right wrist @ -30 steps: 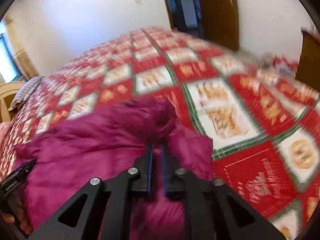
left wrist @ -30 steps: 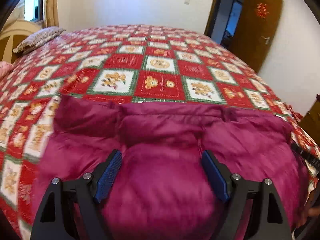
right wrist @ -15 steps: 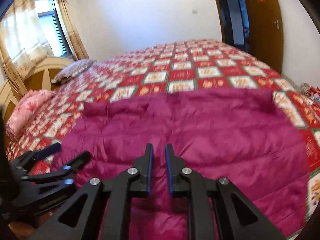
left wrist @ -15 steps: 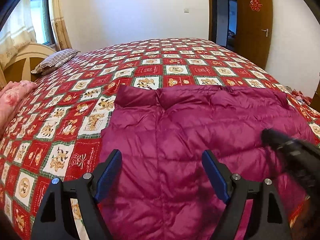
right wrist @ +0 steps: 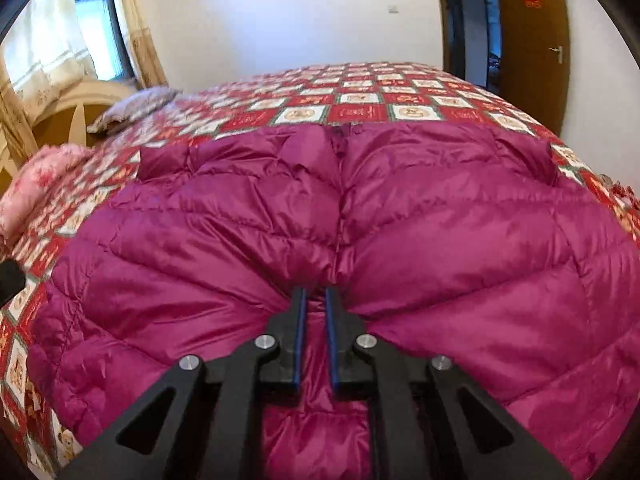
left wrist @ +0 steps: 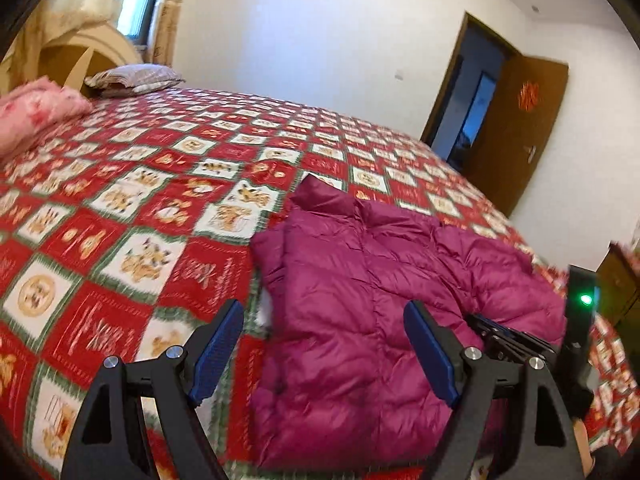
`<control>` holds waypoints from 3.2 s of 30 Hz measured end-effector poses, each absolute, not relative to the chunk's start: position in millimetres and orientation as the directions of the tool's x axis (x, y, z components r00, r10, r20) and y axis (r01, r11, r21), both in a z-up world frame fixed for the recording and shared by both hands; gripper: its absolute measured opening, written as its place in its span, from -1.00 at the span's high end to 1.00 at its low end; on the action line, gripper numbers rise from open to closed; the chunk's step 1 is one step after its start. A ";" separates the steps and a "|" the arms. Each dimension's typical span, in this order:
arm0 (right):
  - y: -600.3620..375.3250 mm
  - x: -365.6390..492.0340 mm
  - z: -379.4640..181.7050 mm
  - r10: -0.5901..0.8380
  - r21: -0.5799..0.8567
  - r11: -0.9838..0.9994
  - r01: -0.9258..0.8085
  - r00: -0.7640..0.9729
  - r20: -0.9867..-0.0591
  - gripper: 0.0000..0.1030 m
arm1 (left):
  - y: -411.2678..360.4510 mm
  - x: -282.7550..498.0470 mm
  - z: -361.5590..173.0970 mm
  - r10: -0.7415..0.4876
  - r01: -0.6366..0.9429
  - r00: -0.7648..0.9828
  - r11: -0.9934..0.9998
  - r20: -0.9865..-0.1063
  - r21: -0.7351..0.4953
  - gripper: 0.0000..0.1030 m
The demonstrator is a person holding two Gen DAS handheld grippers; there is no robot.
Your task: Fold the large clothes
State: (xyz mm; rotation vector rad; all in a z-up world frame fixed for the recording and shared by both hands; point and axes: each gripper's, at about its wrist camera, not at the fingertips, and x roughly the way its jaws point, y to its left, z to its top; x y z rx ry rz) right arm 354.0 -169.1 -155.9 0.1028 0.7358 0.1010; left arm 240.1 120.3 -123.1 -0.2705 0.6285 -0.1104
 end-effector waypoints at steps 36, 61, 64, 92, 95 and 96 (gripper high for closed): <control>-183.5 297.3 -166.1 0.273 0.403 0.915 -0.003 0.741 -0.613 0.74 | 79.6 262.6 -145.0 -0.451 0.183 0.753 0.844 -0.479 -0.505 0.41; -203.0 300.2 -167.8 0.388 0.538 0.843 -0.019 0.713 -0.584 0.75 | -6.0 263.7 -98.4 -0.461 0.433 0.755 0.885 -0.467 -0.173 0.44; -217.8 297.7 -167.8 0.439 0.598 0.801 -0.022 0.702 -0.561 0.75 | -24.8 262.3 -93.6 -0.459 0.468 0.754 0.877 -0.470 -0.105 0.44; -356.0 194.8 -142.2 0.165 0.571 0.795 0.205 0.833 -0.529 0.06 | -176.6 259.4 -168.1 -0.483 0.687 0.596 0.720 -0.641 0.096 0.43; -363.5 197.7 -132.2 0.169 0.589 0.786 0.188 0.851 -0.497 -0.09 | -179.8 255.1 -172.3 -0.474 0.692 0.611 0.708 -0.634 0.137 0.42; -366.6 202.4 -129.2 0.178 0.599 0.781 0.179 0.855 -0.487 -0.10 | -178.6 253.9 -172.7 -0.480 0.695 0.612 0.706 -0.629 0.136 0.39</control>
